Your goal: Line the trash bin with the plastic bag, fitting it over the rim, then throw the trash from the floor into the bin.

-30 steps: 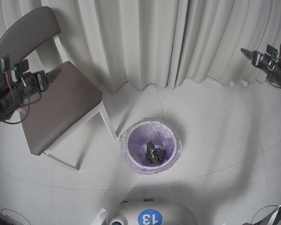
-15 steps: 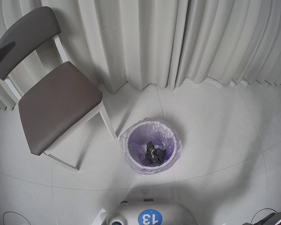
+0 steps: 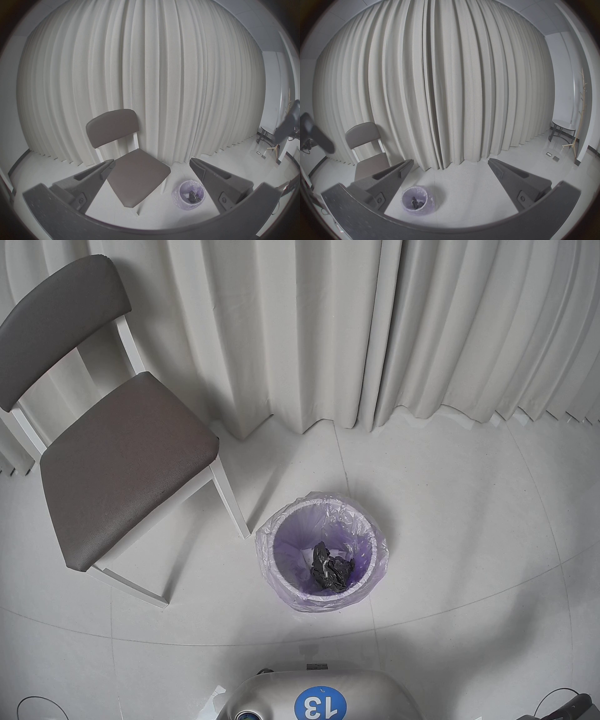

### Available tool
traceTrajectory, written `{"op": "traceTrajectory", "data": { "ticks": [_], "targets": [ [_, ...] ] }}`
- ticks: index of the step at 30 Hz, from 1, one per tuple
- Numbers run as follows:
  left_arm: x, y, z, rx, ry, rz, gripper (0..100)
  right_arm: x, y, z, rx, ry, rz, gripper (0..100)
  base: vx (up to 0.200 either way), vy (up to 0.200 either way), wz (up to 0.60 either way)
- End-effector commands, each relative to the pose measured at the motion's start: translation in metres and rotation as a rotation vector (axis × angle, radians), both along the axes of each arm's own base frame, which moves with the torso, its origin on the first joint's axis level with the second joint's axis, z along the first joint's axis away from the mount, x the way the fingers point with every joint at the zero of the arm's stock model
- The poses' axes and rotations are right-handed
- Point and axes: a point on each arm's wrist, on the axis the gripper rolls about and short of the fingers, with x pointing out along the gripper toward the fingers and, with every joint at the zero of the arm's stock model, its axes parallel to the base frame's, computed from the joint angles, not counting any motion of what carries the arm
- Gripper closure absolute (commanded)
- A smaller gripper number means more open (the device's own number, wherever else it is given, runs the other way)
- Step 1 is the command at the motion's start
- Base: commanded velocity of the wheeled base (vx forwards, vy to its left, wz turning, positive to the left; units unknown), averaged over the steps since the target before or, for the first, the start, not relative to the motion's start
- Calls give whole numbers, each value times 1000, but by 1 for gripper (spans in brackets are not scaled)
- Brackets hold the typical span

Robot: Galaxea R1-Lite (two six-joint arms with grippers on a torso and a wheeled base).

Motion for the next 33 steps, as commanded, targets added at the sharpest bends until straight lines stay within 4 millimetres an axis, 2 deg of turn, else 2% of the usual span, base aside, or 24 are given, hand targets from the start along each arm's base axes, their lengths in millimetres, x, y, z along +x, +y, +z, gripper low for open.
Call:
{"op": "traceTrajectory", "data": {
  "ticks": [1,3,7,10,19,25,29,30,31,33],
  "targets": [
    [-97,9,-44,-12,-184,-9,0,-104,1,-51,-24,-207,6,0,0,0,0],
    [-107,14,-57,-10,-178,-24,0,-116,0,-66,-32,-213,5,0,0,0,0],
    [-117,16,-73,-10,-181,-30,0,-126,-6,-85,-28,-217,-16,0,0,0,0],
    [-120,16,-79,-19,-160,-32,0,-131,-11,-96,-29,-218,-4,0,0,0,0],
    [-138,18,-93,-15,-93,-40,0,-137,-10,-101,16,-199,12,0,0,0,0],
    [-141,14,-100,-14,-47,-55,0,-126,-9,-103,13,-152,20,0,0,0,0],
    [-135,-10,-110,-6,-16,-39,0,-114,-9,-103,6,-113,21,0,0,0,0],
    [-135,-10,-110,-6,-16,-39,0,-114,-9,-103,6,-113,21,0,0,0,0],
    [-134,-17,-124,7,-13,-75,0,-104,-9,-101,5,-110,27,0,0,0,0],
    [-130,-15,-125,18,-14,-107,0,-93,-9,-98,-1,-125,42,0,0,0,0]
  ]
}}
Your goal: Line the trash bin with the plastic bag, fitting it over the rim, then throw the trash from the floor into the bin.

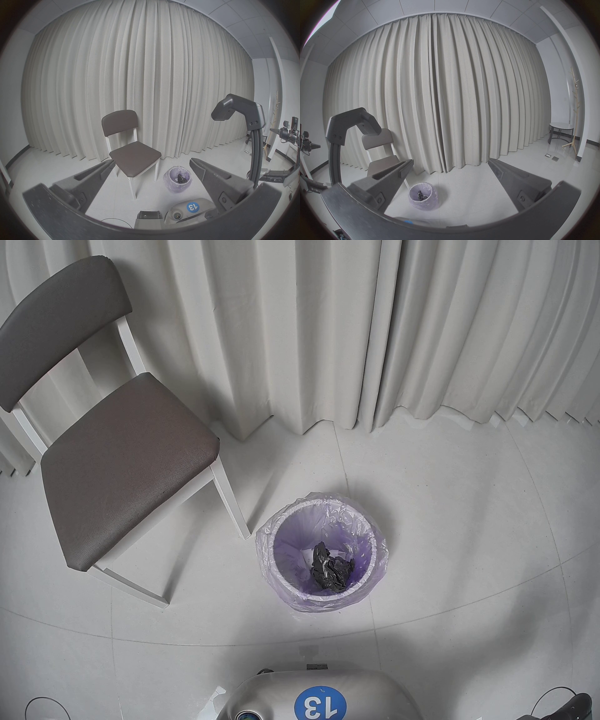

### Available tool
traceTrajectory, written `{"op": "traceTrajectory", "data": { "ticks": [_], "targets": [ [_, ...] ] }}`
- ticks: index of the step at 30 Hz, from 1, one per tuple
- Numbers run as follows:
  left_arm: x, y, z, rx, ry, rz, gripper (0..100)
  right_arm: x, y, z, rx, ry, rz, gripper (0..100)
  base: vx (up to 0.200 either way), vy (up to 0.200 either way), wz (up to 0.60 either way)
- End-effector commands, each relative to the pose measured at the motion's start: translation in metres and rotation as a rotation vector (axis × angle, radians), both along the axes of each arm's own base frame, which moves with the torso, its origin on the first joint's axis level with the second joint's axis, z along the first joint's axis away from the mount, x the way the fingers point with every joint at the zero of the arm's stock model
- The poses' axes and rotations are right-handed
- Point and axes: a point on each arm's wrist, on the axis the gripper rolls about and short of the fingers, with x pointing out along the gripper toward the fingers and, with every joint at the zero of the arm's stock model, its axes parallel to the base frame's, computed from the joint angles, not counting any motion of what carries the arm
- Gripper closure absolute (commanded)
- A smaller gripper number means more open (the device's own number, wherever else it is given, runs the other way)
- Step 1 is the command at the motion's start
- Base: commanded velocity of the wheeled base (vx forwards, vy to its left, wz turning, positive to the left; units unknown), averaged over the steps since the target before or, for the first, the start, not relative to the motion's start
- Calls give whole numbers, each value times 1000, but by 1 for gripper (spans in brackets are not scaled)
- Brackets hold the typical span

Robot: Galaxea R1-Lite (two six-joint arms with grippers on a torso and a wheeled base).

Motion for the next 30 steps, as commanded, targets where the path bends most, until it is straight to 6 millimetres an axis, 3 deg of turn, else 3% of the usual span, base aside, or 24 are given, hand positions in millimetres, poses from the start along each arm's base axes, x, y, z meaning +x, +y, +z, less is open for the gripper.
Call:
{"op": "traceTrajectory", "data": {
  "ticks": [1,6,9,13,14,15,17,19,20,22,23,25,30],
  "targets": [
    [6,-10,-16,18,1,-28,0,23,1,1,-13,0,19,0,0,0,0],
    [49,-9,-2,6,-41,-26,0,56,1,11,-43,-89,54,0,0,0,0],
    [92,-9,3,-5,-82,-25,0,83,2,8,-68,-88,80,0,0,0,0],
    [167,-8,-16,-9,-156,2,0,137,3,-17,-92,-30,115,0,0,0,0],
    [167,-8,-16,-9,-156,2,0,137,3,-17,-92,-30,115,0,0,0,0],
    [189,-8,-27,-11,-170,6,0,156,3,-31,-93,-7,117,0,0,0,0],
    [207,-8,-38,-14,-158,4,0,173,3,-46,-94,13,119,0,0,0,0],
    [208,-8,-39,-14,-158,2,0,174,3,-47,-94,14,119,0,0,0,0],
    [223,-8,-55,-22,-106,-1,0,193,3,-71,-91,66,126,0,0,0,0],
    [226,-8,-60,-31,-86,-9,0,199,3,-80,-90,92,127,0,0,0,0],
    [231,-7,-69,-52,-44,-27,0,210,4,-100,-84,154,134,0,0,0,0],
    [238,-7,-84,-69,11,-41,0,219,4,-119,-80,216,149,0,0,0,0],
    [246,-7,-109,-76,83,-37,0,226,4,-139,-86,266,152,0,0,0,0]
  ]
}}
